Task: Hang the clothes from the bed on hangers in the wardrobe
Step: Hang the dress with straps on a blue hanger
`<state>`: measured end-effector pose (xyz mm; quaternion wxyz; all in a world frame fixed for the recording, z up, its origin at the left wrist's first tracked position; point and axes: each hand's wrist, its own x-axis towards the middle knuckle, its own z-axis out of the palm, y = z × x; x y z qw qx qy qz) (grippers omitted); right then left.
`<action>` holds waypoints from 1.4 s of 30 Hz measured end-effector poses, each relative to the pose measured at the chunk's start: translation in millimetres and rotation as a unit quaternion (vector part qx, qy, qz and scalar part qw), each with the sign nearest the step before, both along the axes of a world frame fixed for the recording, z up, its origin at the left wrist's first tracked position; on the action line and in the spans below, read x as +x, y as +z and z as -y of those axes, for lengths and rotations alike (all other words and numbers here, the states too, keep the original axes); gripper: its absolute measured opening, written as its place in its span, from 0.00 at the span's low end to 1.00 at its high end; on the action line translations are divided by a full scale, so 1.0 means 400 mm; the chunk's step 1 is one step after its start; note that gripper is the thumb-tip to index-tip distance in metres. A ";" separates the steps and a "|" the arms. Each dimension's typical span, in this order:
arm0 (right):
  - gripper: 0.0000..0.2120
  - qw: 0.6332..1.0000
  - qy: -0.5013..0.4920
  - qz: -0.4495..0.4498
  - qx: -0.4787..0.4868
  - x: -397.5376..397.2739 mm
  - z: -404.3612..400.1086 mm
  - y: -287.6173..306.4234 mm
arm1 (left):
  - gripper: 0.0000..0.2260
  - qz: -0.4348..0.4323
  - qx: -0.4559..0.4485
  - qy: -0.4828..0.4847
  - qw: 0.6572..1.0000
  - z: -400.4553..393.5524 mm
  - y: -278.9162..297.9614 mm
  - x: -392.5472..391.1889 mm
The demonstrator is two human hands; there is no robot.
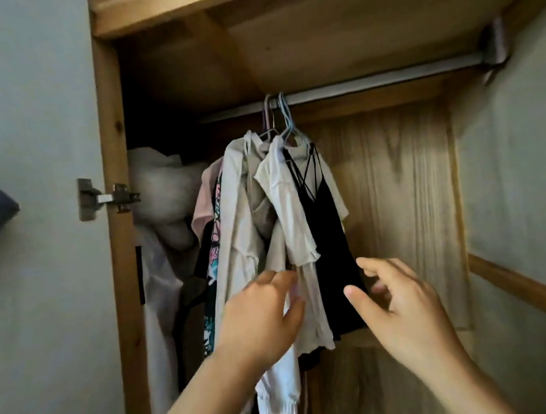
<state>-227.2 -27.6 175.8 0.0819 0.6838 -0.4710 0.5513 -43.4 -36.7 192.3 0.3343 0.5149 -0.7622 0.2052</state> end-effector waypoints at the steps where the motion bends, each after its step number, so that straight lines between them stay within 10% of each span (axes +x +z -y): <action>1: 0.20 1.000 0.003 0.003 -0.005 -0.007 0.027 0.022 | 0.17 0.000 -0.006 0.000 1.000 0.030 0.028 -0.010; 16: 0.17 0.993 -0.037 0.099 -0.042 -0.119 0.266 0.141 | 0.18 0.063 -0.100 0.064 0.991 0.462 0.452 -0.107; 42: 0.19 0.992 -0.040 0.035 -0.114 -0.032 0.503 0.352 | 0.07 0.039 -0.213 0.179 0.960 0.639 0.649 -0.081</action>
